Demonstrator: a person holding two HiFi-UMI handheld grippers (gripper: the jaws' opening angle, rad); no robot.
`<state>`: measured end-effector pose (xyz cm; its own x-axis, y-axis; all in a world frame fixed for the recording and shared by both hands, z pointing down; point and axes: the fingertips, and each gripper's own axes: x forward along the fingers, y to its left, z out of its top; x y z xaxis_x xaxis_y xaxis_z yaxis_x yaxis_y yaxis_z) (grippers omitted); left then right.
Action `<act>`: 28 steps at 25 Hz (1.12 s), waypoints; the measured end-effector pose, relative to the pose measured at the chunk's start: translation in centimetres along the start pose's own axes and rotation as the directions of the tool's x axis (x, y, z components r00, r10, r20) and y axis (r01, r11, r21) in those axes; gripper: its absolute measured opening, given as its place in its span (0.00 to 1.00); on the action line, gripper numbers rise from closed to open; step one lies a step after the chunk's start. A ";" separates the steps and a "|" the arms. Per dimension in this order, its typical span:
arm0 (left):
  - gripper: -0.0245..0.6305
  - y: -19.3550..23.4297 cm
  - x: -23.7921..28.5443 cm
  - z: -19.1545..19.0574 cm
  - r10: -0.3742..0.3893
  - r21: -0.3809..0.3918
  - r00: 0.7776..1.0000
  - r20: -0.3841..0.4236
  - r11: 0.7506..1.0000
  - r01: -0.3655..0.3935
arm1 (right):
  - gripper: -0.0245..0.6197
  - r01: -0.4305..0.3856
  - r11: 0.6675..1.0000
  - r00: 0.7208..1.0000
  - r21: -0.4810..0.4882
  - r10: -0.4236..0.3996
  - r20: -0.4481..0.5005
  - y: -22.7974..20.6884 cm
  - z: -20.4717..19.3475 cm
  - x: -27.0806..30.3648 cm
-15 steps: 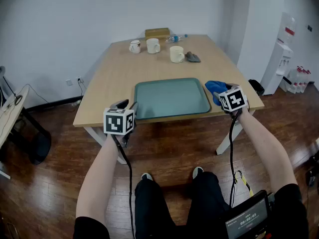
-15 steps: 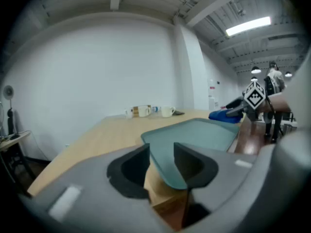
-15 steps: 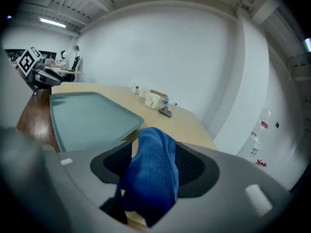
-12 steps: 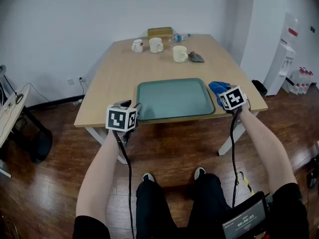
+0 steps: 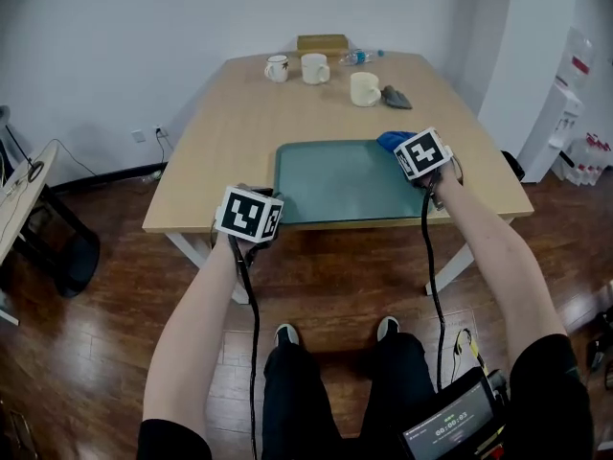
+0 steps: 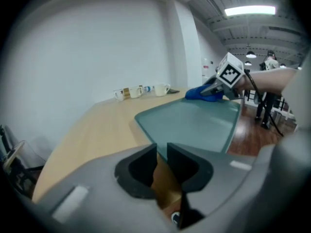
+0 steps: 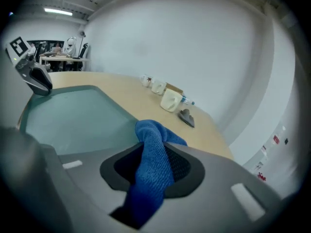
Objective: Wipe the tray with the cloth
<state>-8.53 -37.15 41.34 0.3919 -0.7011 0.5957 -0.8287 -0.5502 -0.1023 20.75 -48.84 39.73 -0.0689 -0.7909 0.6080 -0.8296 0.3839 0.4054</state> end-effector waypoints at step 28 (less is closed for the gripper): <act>0.15 0.0 0.1 0.4 -0.025 0.008 1.000 0.010 1.000 0.025 | 0.20 -0.115 0.989 0.993 -0.098 0.112 -0.037 9.2 6.2 1.7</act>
<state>-8.32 -37.41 41.12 0.4166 -0.6912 0.5905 -0.8154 -0.5713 -0.0934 9.50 -49.62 40.26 -0.1410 -0.7249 0.6742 -0.7582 0.5170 0.3973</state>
